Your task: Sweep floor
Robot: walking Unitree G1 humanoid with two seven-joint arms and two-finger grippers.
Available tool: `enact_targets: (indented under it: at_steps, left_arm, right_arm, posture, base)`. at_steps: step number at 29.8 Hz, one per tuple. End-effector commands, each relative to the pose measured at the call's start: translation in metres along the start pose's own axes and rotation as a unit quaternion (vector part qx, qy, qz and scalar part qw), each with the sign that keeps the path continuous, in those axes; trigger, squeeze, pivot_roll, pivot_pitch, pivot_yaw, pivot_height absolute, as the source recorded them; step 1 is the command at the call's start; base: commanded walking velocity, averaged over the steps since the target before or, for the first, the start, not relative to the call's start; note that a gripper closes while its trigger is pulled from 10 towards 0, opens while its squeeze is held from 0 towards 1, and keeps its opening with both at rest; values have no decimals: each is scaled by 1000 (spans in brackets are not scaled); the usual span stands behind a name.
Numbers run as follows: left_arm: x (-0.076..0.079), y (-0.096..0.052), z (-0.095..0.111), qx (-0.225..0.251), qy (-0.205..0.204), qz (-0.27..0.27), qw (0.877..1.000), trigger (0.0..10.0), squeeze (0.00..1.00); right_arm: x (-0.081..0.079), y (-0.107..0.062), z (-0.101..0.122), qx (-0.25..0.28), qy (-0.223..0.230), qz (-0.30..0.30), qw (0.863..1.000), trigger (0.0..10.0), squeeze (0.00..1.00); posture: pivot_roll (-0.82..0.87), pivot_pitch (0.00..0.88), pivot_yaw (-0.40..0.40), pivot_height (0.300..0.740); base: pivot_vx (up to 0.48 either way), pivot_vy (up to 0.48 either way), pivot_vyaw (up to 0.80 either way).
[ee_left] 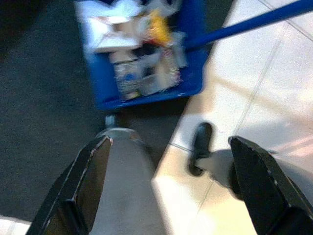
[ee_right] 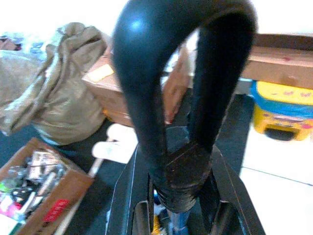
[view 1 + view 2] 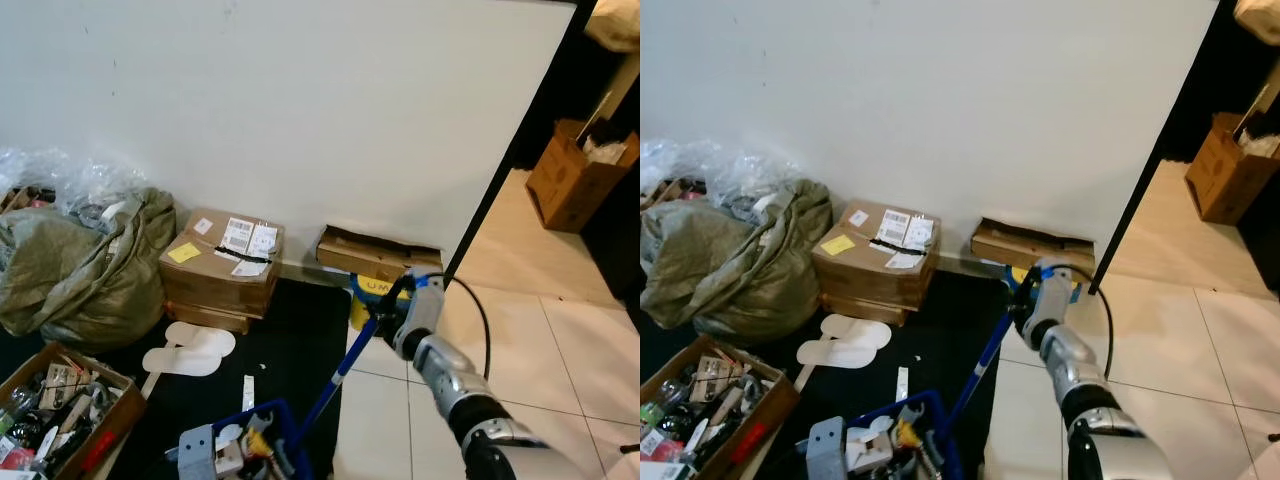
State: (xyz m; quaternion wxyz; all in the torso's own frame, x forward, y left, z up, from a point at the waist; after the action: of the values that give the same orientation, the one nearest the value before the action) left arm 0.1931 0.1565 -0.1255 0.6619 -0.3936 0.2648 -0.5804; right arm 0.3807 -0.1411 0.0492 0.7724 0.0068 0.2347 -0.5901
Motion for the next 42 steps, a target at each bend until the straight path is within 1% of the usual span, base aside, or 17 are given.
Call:
enact_targets:
  at_steps: [1,14,20,26,28,34,38,40,42]
  left_arm:
    - [3,0,-2,-5,9,-5,1000,10000,0]
    - [2,0,-3,-5,12,-7,1000,10000,0]
    - [1,0,-3,-5,14,-6,1000,10000,0]
    - [0,-1,-3,-2,13,-7,1000,10000,0]
    - [1,-1,-2,0,22,-13,1000,10000,0]
    - [2,0,-1,0,31,-21,999,10000,0]
    - [3,0,-2,0,22,-21,1000,10000,0]
    - [3,0,-2,-1,12,-17,1000,10000,0]
    - [3,0,-2,-2,6,-16,1000,10000,0]
  right_arm:
    - [-6,3,16,33,24,13,999,10000,0]
    - [-7,3,19,39,25,15,999,10000,0]
    - [-8,5,27,49,24,17,998,10000,0]
    - [-9,5,31,54,24,19,998,10000,0]
    - [-9,5,32,55,24,20,998,10000,0]
    - [-10,5,32,56,23,22,998,10000,0]
    - [-8,5,34,57,16,20,998,10000,0]
    - [-3,4,42,53,1,23,998,10000,0]
    - [-1,3,47,44,-4,35,998,10000,0]
  posture:
    - [-51,0,-40,740]
    - [-48,0,-39,740]
    - [-42,0,-41,740]
    - [-42,0,-41,740]
    - [-42,0,-41,740]
    - [-41,0,-41,740]
    - [-40,0,-43,740]
    - [-44,0,-41,740]
    - [-46,0,-43,740]
  base:
    - [0,345,0]
    - [0,340,0]
    - [0,322,0]
    - [0,0,0]
    - [0,0,0]
    - [0,-387,0]
    - [0,-480,0]
    - [0,0,0]
    - [0,0,0]
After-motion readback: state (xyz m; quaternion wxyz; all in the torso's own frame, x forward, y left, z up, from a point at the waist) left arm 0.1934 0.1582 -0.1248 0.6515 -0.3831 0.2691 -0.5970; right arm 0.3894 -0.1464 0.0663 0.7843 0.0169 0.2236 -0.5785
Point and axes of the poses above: a point about 5 cm out from each wrist's last joint towards the gripper, its own y axis pointing out of the wrist towards the gripper, its own z axis along the axis of the wrist's last joint, x = y × z, the point moved 4 cm from there along y, pointing out of the wrist towards the gripper, and after that the axes turned 6 degrees about y, right-handed, at the moved point
